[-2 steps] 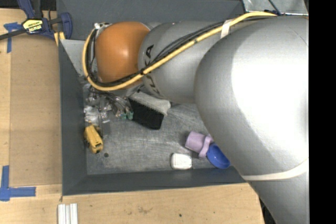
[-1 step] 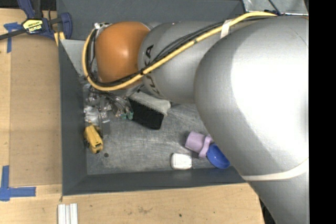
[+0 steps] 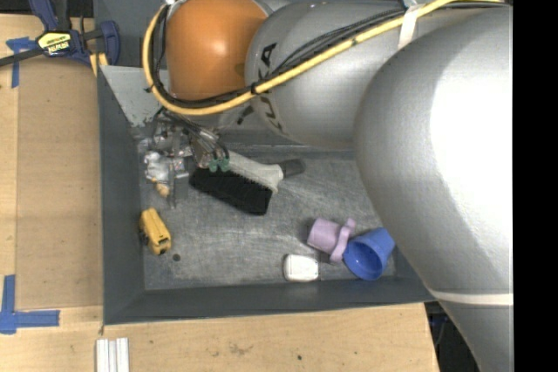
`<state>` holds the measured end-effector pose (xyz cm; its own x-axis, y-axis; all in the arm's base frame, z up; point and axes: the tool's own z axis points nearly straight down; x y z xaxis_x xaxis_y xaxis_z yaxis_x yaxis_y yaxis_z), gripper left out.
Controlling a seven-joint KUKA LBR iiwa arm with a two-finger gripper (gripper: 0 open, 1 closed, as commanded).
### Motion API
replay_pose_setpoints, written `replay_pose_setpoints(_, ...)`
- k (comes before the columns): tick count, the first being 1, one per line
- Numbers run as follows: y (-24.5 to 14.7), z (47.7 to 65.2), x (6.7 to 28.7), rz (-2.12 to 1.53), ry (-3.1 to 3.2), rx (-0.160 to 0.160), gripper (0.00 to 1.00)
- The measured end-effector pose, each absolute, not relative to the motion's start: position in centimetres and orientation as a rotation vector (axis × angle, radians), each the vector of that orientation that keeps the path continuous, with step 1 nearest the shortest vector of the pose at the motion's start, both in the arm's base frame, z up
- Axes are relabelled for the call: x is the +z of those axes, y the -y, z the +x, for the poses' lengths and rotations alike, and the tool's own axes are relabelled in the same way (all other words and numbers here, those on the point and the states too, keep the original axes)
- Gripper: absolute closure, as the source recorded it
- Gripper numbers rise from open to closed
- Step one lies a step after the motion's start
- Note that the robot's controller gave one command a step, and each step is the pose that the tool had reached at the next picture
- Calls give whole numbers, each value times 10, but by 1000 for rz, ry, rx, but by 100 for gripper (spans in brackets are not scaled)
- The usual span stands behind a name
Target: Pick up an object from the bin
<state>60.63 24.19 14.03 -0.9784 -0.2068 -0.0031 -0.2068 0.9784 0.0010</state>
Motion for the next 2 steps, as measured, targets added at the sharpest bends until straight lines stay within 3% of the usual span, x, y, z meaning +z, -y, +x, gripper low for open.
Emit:
replay_pose_setpoints(1, -242, 606, 140, -325, -3122, 2, 100)
replay_pose_setpoints(2, -242, 612, 203, -287, -3129, 0, 100)
